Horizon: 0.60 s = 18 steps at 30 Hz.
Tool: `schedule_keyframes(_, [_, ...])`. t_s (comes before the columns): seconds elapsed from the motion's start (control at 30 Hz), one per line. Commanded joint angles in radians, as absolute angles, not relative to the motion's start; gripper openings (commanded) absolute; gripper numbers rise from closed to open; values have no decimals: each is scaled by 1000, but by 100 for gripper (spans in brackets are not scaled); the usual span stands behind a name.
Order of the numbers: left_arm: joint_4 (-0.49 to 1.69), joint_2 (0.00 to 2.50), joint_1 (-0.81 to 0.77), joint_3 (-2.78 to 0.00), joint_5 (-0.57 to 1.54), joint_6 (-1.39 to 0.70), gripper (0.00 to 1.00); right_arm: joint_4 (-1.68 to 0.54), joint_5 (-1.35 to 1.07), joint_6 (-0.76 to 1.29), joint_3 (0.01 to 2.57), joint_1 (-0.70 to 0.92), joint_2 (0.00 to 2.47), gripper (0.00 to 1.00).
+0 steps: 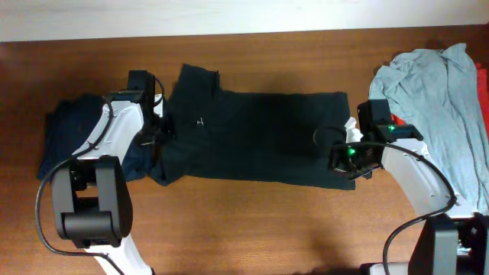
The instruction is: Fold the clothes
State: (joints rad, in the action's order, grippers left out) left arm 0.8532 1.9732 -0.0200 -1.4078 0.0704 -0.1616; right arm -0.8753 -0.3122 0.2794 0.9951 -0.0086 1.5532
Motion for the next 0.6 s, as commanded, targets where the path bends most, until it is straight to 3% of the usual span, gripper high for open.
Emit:
schedule_keyframes(0.0, [868,1980,-17,-1428,56,-157,3,-876,-303,269,1000,-7,1544,4])
schedule_keyframes(0.1, [876,1980,-17,-1428,56,-156,18,-876,-303,269,1000,-7,1544,4])
schedule_keyframes(0.4, [885,1980,-17,-1427,54,-156,19,-876,-303,269,1000,-7,1544,4])
schedule_keyframes(0.47, [891,1980,-17,-1422,49,-157,38,-877,-303,269,1000,-7,1544,4])
schedule_keyframes(0.57, [884,1980,-16,-1402,18,-157,41,-877,-303,269,1000,-7,1544,4])
